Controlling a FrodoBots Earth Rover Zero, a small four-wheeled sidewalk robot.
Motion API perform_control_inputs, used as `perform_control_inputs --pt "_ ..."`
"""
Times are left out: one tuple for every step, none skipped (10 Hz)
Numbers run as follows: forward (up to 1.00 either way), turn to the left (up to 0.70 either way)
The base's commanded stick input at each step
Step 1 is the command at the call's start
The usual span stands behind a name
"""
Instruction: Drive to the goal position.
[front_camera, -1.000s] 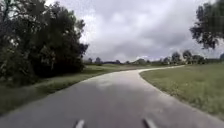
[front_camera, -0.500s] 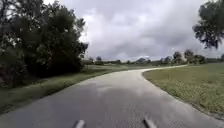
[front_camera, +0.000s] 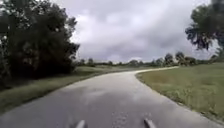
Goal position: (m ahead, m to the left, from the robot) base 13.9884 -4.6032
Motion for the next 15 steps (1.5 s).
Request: perform_control_inputs --pt "0.70 0.00" --pt "0.70 -0.03" --pt "0.70 -0.07" --pt "0.70 -0.11" --pt "0.70 -0.15" --pt "0.70 -0.19" --pt "0.70 -0.24" --pt "0.70 -0.28" --pt "0.70 -0.32" --pt "0.70 -0.26" --pt "0.70 -0.11" --pt "0.70 0.00" --pt "0.70 0.00" --pt "0.70 0.00" --pt "0.70 0.00"
